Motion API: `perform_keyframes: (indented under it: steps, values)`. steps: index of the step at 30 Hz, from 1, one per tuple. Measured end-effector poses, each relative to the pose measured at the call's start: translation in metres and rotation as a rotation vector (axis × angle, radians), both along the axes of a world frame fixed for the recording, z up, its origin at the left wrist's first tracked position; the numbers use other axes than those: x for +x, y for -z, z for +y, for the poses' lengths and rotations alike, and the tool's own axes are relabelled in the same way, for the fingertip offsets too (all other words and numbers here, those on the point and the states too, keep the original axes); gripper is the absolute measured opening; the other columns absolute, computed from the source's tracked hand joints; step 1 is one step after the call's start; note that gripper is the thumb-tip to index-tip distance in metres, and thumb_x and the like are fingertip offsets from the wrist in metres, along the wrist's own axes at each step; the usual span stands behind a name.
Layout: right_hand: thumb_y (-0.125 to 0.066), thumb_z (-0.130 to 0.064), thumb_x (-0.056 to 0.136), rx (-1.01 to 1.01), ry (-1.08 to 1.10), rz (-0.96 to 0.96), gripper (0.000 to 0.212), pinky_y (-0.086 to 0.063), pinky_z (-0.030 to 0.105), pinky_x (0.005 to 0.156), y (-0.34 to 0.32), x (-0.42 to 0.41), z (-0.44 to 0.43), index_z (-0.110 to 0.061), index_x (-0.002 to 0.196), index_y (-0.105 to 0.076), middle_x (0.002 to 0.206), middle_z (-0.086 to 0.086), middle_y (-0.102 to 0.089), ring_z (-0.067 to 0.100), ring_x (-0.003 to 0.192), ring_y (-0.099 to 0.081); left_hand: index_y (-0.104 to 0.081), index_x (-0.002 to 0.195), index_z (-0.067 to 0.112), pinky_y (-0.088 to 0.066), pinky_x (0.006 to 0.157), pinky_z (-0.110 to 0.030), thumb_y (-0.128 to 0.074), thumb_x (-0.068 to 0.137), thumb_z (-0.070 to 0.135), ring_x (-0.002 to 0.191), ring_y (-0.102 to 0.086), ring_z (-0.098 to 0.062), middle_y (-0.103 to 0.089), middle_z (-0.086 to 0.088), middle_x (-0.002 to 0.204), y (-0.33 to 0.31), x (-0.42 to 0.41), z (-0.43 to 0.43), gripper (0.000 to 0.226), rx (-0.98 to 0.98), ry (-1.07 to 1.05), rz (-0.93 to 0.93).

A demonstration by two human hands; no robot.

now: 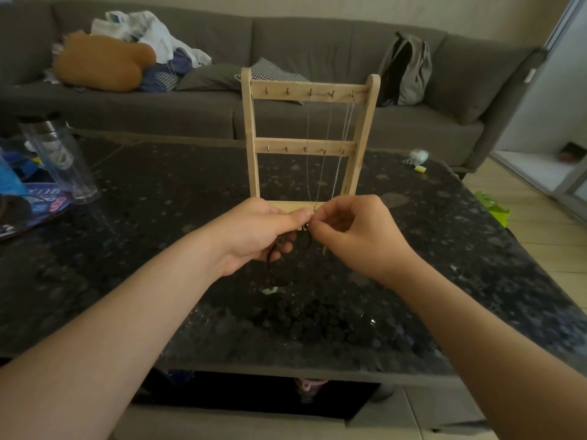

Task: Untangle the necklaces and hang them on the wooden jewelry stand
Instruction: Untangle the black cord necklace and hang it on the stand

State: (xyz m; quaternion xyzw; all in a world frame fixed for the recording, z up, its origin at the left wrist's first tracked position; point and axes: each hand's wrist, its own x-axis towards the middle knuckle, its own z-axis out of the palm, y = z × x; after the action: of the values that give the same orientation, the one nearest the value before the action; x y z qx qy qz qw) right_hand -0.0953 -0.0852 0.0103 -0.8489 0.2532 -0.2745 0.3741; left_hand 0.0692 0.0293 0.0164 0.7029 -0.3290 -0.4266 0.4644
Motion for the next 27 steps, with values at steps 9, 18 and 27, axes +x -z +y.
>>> perform_keyframes:
  steps: [9, 18, 27]
  values:
    - [-0.081, -0.018, 0.091, -0.15, 0.005, -0.042, 0.014, -0.062, 0.028, 0.083, 0.003, 0.0, 0.001, -0.027, 0.102, -0.077, 0.096, -0.014, -0.076, 0.003, 0.097, -0.071, -0.082, 0.104, 0.007, -0.054, 0.07, -0.03, -0.075, 0.099, 0.04, 0.066, -0.062, -0.01, -0.067, 0.001, 0.077, -0.002, -0.001, 0.001, 0.034, -0.022, -0.016, 0.077]
    - [-0.081, -0.004, 0.086, -0.325, -0.076, -0.128, 0.042, -0.056, 0.019, 0.077, 0.001, 0.001, 0.01, -0.024, 0.11, -0.052, 0.09, -0.012, -0.071, 0.003, 0.09, -0.07, -0.078, 0.113, 0.009, -0.062, 0.069, -0.032, -0.082, 0.093, 0.039, 0.07, -0.066, -0.014, -0.07, -0.003, 0.082, -0.003, -0.006, 0.001, 0.036, -0.001, -0.078, 0.248]
    - [-0.072, -0.002, 0.089, -0.162, -0.107, -0.054, 0.034, -0.051, 0.018, 0.07, -0.002, 0.002, 0.008, -0.019, 0.108, -0.049, 0.091, -0.005, -0.067, 0.011, 0.088, -0.066, -0.078, 0.115, 0.01, -0.063, 0.081, -0.037, -0.074, 0.099, 0.036, 0.076, -0.07, -0.017, -0.072, -0.004, 0.084, -0.008, -0.002, 0.005, 0.031, 0.018, 0.027, 0.281]
